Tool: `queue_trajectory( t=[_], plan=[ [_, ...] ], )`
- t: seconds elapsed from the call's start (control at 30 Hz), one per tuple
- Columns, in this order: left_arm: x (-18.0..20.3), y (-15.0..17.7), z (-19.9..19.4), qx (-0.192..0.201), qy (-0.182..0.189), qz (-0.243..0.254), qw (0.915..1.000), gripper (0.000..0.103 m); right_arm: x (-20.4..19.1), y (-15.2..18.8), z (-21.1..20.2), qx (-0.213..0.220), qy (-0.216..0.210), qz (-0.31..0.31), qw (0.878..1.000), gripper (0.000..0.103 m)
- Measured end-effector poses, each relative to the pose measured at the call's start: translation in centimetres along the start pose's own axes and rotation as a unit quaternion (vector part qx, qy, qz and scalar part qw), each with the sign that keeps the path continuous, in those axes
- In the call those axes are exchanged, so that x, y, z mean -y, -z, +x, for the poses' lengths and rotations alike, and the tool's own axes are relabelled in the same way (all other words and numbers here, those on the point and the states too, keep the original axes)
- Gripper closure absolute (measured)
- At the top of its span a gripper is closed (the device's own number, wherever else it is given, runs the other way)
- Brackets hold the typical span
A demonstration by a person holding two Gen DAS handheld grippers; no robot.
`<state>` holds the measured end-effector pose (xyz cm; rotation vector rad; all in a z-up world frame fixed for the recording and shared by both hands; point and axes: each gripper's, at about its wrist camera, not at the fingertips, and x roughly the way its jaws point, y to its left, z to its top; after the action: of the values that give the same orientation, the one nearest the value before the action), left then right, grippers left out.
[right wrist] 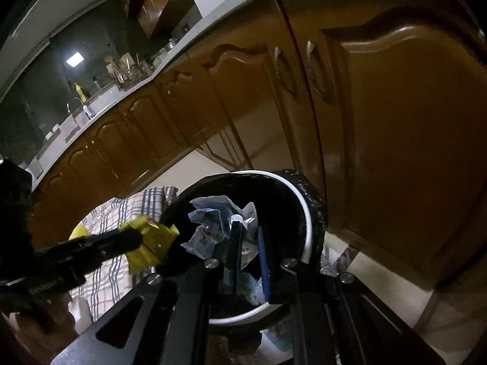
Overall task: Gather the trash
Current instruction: 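Open both tools to drop the chip bag and foil wrapper into the bin, then move both tools back toward the orange wrapper and white foam block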
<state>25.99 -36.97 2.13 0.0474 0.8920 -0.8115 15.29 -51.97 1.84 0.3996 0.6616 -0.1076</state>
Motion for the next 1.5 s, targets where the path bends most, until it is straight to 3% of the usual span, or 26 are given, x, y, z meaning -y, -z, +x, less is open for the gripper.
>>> queue_trajectory(
  t=[0.1,0.17,0.2,0.47,0.63,0.73,1.07,1.5],
  plan=[
    [-0.4,0.4,0.8,-0.009,-0.006,-0.009,0.9999,0.053,0.4,0.0,0.5,-0.008,-0.005,0.008,1.000,0.086],
    [-0.7,0.6,0.8,-0.008,-0.003,-0.014,0.9999,0.047,0.5,0.0,0.8,-0.011,-0.009,0.011,1.000,0.079],
    [-0.9,0.7,0.8,-0.010,-0.002,-0.017,0.9998,0.043,0.6,0.1,0.8,-0.011,-0.011,0.014,1.000,0.070],
    [-2.4,2.4,-2.2,0.015,-0.008,-0.040,0.9991,0.042,0.0,0.8,-0.3,0.000,-0.028,0.020,0.999,0.064],
    [-3.8,4.7,-5.4,0.042,-0.016,-0.065,0.9969,0.033,-1.6,1.9,-1.8,0.018,-0.058,0.020,0.998,0.029],
    [-5.0,6.1,-7.5,0.057,-0.026,-0.080,0.9948,0.033,-3.0,2.9,-2.8,0.030,-0.077,0.019,0.996,0.019],
    [-9.1,11.3,-14.4,0.092,-0.077,-0.112,0.9864,0.032,-7.7,5.4,-4.5,0.033,-0.123,-0.001,0.992,0.017],
    [-13.5,16.5,-20.4,0.117,-0.123,-0.162,0.9721,0.032,-12.8,9.7,-3.8,-0.011,-0.164,-0.036,0.986,0.017]
  ],
)
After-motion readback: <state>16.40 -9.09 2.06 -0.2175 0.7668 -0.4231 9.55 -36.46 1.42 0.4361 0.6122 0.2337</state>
